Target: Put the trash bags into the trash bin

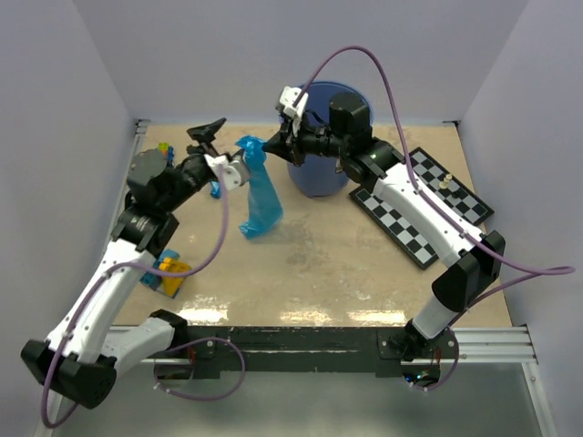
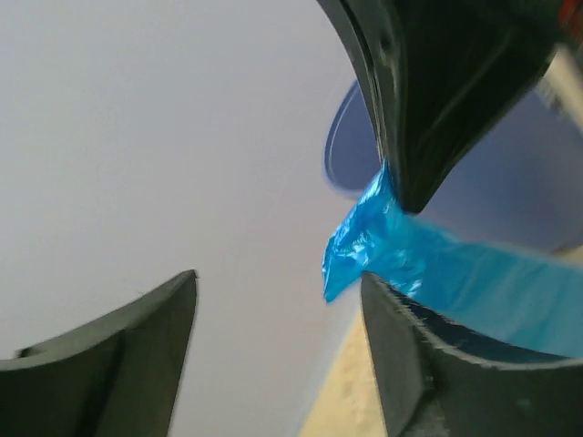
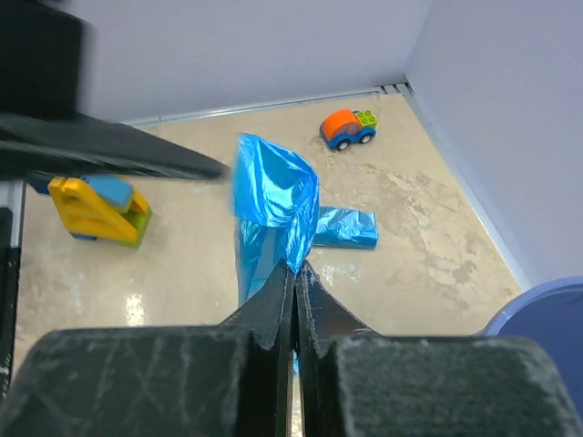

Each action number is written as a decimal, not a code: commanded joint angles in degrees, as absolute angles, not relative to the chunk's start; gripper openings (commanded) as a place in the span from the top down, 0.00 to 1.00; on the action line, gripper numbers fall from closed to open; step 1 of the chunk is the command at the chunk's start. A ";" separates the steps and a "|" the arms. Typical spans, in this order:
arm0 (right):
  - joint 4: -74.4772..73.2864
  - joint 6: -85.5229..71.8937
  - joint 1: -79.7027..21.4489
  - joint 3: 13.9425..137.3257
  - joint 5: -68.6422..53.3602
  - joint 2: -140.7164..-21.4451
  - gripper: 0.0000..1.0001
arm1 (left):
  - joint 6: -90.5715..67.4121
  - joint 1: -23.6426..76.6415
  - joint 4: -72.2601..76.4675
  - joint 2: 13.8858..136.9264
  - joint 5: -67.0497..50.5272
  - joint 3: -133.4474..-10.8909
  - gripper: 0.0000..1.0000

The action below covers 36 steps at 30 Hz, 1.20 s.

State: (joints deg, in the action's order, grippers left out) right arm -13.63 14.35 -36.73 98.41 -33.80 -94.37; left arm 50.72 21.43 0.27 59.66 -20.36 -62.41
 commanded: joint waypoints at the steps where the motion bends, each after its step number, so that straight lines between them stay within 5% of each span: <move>1: -10.63 3.53 -35.69 101.51 -28.14 -94.57 1.00 | 30.25 21.53 -11.65 52.49 -24.96 -66.36 0.41; 5: -8.53 -2.28 -34.89 99.76 -28.47 -93.87 1.00 | 27.79 21.62 -18.19 49.05 -31.98 -63.64 0.89; 7: -7.82 -3.51 -34.81 99.23 -29.09 -93.87 1.00 | 21.74 21.62 -16.01 50.35 -32.34 -62.41 0.98; 10: -7.47 -3.34 -34.89 98.88 -30.58 -93.60 1.00 | 12.95 21.62 -12.76 55.70 -34.71 -63.98 1.00; 13: -7.82 -2.03 -34.89 98.44 -30.24 -92.99 1.00 | 2.49 21.62 -6.62 60.81 -35.41 -65.47 0.89; 19: -7.21 -2.02 -34.89 96.33 -28.04 -91.23 1.00 | -10.28 21.71 2.37 66.53 -26.12 -67.32 0.38; 21: -7.29 -1.67 -34.89 95.72 -27.08 -90.88 1.00 | -11.24 21.53 4.30 67.32 -24.00 -67.50 0.35; 23: -7.56 -0.80 -34.89 95.01 -26.37 -90.44 1.00 | -11.25 21.27 5.53 68.55 -24.08 -68.46 0.38; 27: -8.61 1.65 -34.89 94.57 -25.05 -89.48 1.00 | -4.15 20.83 4.14 70.57 -23.04 -70.57 0.72; 32: -9.75 4.48 -34.89 93.87 -23.91 -87.72 1.00 | 4.64 18.72 4.83 71.54 -21.53 -71.37 1.00; 36: -10.72 5.45 -34.89 93.25 -25.56 -86.92 1.00 | 10.97 18.28 7.03 72.77 -21.62 -71.89 1.00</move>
